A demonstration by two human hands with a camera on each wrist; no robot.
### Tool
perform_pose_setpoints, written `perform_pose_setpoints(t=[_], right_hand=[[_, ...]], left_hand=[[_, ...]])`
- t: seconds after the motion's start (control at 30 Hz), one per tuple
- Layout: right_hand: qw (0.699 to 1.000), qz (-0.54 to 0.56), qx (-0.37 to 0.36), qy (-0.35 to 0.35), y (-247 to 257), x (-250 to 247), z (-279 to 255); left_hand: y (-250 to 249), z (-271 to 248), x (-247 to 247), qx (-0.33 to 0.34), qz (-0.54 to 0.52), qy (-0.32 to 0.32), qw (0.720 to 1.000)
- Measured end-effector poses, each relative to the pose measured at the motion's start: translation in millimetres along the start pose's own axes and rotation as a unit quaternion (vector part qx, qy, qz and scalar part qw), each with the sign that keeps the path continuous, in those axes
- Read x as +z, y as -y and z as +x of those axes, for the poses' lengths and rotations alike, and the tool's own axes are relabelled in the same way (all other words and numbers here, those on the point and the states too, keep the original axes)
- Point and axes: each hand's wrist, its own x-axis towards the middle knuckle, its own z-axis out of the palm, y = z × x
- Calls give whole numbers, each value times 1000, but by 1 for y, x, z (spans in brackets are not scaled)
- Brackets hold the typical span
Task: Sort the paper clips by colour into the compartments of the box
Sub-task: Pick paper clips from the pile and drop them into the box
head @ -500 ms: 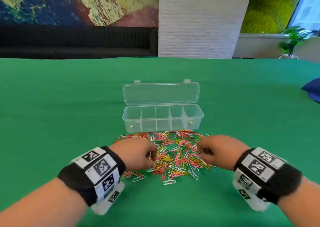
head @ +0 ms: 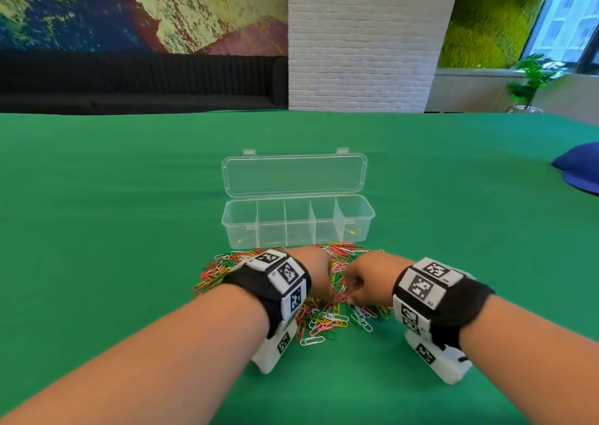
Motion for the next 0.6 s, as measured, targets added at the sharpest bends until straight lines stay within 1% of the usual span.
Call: perform_pose_setpoints(t=[0.2,0.27,0.4,0.5,0.57,0.6], right_hand=[[1000,-3,7,-20,-2,1,-8],[999,30,4,-36,-5,-1,-13],[987,146,13,-63,-17,-3,-22],[964,259,29,-59,-27,-3,-23],[937,343,35,-54,-34,-4,-20],[918,391,36,-47,-36,-5,-17]], left_hand=[[-2,-2,0,1,-23,11,1000],[-2,-6,-2,-3,-36,27,999],[5,-10,-4,-17,-81,40,996],[12,-13,-5,-27,-113,36,993],[19,-12,-8,-20,-139,43,989],[22,-12,-11,-15,-164,48,985]])
